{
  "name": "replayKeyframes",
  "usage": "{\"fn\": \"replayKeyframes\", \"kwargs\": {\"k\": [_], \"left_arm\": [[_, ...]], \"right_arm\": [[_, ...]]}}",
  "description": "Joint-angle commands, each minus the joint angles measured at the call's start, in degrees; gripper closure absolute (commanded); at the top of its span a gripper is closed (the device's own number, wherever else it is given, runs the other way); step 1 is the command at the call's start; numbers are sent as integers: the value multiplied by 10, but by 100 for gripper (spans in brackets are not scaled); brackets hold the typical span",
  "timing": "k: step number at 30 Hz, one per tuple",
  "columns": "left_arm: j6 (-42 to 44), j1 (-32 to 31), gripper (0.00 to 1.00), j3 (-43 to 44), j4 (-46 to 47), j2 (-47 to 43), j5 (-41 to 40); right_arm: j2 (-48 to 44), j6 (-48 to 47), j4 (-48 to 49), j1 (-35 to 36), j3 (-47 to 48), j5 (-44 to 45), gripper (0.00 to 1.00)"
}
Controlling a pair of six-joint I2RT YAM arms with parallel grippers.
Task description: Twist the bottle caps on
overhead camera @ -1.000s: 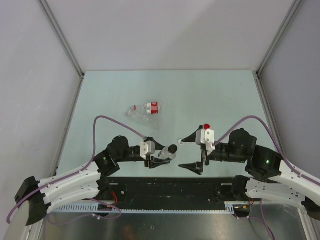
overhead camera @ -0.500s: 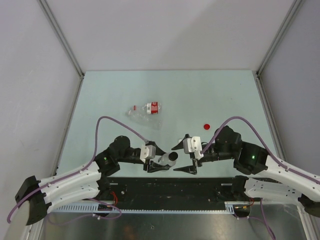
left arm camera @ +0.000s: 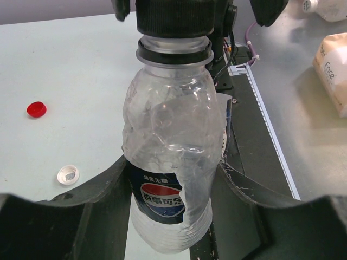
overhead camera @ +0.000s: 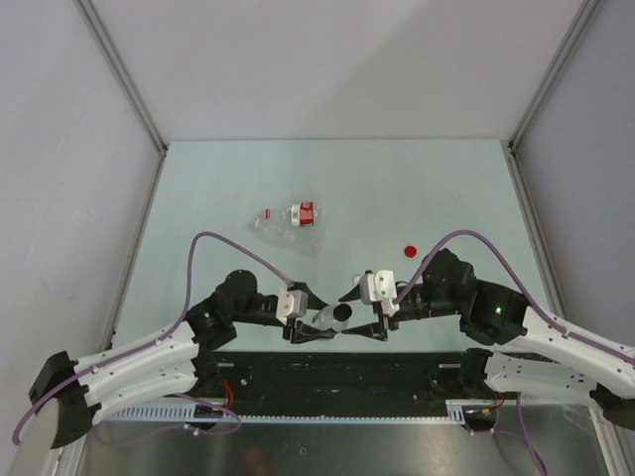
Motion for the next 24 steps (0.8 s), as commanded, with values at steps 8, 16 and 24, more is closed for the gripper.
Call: {"fn": "replayKeyframes", "kwargs": {"k": [8,16,24], "left_arm": [[17,-3,100,22,1,-12,7],[15,-3,100,38,1,-54,-40],[51,-3,100,78,20,-10,-267]], "right_arm": [[11,12,17,-1,9,13,67],[31,102,23,1,9,101,85],[127,322,74,2,8,328,100]]}}
